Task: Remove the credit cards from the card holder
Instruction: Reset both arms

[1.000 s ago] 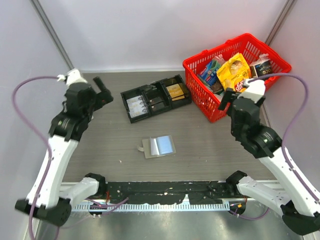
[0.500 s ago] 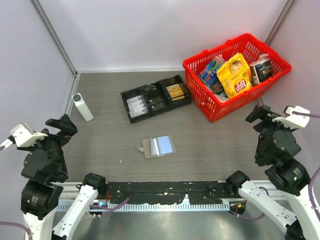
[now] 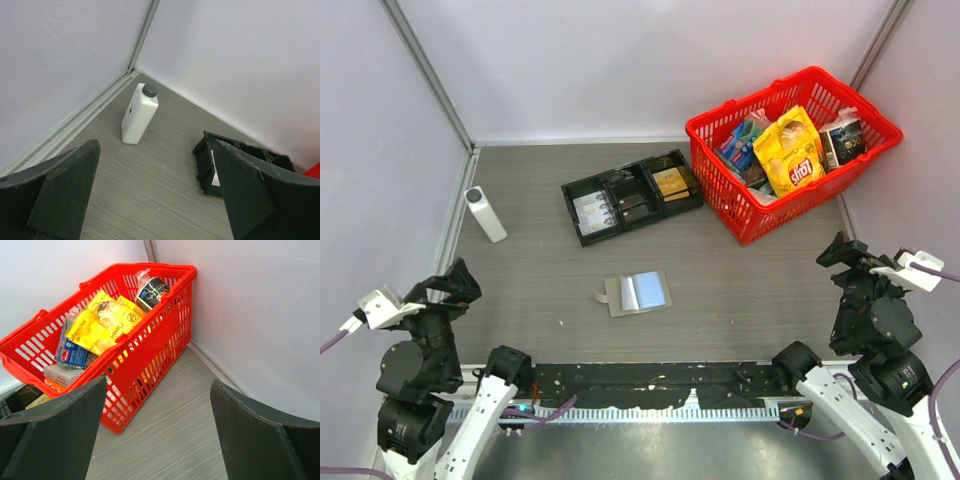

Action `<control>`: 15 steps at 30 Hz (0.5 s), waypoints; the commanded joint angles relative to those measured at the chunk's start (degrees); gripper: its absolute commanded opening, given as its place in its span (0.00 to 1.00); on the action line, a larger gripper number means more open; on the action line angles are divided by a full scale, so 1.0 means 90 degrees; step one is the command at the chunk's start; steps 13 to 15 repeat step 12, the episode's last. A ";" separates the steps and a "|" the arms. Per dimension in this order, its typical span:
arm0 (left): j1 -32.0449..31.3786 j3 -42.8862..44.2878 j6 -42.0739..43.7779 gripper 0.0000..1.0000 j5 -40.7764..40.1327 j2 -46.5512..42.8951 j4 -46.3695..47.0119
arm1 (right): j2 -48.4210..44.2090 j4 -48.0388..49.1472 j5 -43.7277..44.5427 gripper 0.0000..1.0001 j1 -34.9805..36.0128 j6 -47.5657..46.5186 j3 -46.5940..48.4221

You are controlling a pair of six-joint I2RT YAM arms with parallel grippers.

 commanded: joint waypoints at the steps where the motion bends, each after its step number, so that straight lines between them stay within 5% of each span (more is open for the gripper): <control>1: -0.0018 -0.0067 0.0152 1.00 -0.0027 -0.0111 0.0100 | 0.0053 0.0303 0.0254 0.89 -0.0025 0.0034 -0.0066; 15: -0.0018 -0.0067 0.0260 0.99 0.0042 -0.0160 0.0110 | 0.0112 0.0293 0.0430 0.89 -0.0016 0.0025 -0.0125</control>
